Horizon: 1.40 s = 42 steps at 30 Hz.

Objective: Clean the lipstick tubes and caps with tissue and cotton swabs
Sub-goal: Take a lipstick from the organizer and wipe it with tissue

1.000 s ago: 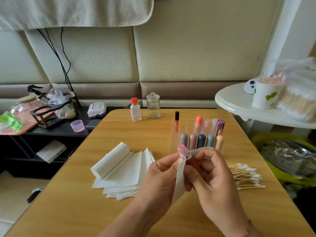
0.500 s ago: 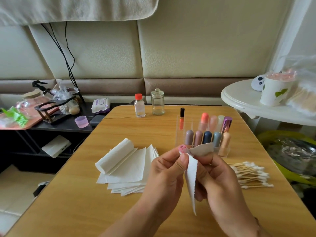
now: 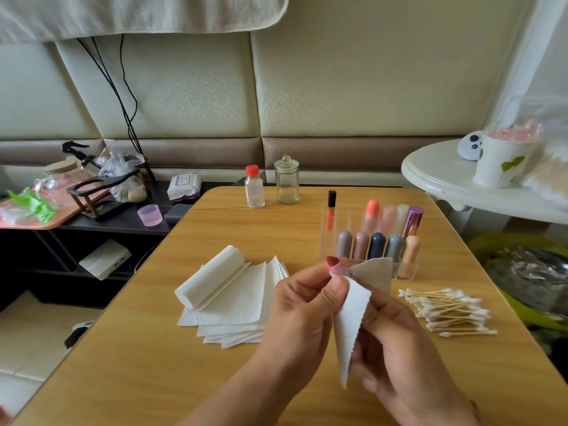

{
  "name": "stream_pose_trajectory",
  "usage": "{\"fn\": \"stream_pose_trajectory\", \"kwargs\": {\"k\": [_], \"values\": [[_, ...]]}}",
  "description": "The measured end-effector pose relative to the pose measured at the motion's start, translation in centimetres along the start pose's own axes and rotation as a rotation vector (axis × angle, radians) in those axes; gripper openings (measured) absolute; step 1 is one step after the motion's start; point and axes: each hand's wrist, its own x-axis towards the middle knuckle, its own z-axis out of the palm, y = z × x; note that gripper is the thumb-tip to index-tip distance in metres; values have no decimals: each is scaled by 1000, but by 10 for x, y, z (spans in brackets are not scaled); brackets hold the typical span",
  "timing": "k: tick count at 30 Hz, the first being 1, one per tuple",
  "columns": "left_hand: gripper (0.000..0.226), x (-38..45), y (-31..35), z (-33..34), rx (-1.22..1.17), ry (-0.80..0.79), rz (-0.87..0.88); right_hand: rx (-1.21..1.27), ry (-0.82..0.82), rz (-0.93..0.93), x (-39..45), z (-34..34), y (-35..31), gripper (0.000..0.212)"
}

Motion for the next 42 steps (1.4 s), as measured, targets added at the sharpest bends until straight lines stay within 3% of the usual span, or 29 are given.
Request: {"fn": "stream_pose_trajectory", "kwargs": {"k": [3, 6, 8, 10, 12, 14, 19, 22, 24, 26, 27, 32, 36, 38, 40, 42], "values": [[39, 0, -1, 1, -30, -6, -19, 134, -51, 164, -7, 1, -5, 71], [25, 0, 0, 0, -31, 6, -22, 345, -78, 328, -9, 0, -8, 64], [26, 1, 0, -1, -34, 18, -21, 179, -8, 208, -6, -1, -7, 63], [35, 2, 0, -2, -46, 10, -6, -139, 95, -16, -4, 1, -7, 59], [39, 3, 0, -3, -49, -7, 8, -317, 180, -107, -4, 1, -2, 44], [39, 2, 1, -3, -54, -17, -1, -286, 184, -87, -5, 4, -2, 34], [32, 2, 0, -1, -58, 17, -33, 134, 93, 197, -10, 10, -11, 45], [31, 3, 0, -1, -15, 15, -6, -154, 98, 53, -8, 3, -9, 69], [38, 3, 1, -2, -29, 23, 9, -362, 135, -128, -7, 3, -6, 49], [44, 3, 2, -1, -38, 23, 2, -365, 138, -185, -7, 4, -4, 24], [44, 3, 2, -1, -38, 17, -4, -350, 118, -172, -7, 4, -4, 23], [37, 1, 2, -4, 2, -47, -28, -281, 37, -61, -6, 0, -5, 41], [45, 1, 1, -5, -13, -69, -45, -195, -35, 7, -6, 0, -7, 35], [48, 1, 1, -6, -11, -58, -75, -131, -83, 44, -6, -1, -9, 51], [35, 0, 0, -8, -34, -43, -113, -15, -123, 116, -6, -4, -9, 66], [23, 2, 1, -10, -82, -39, -140, 75, -203, 101, -7, -6, -10, 60]]}}
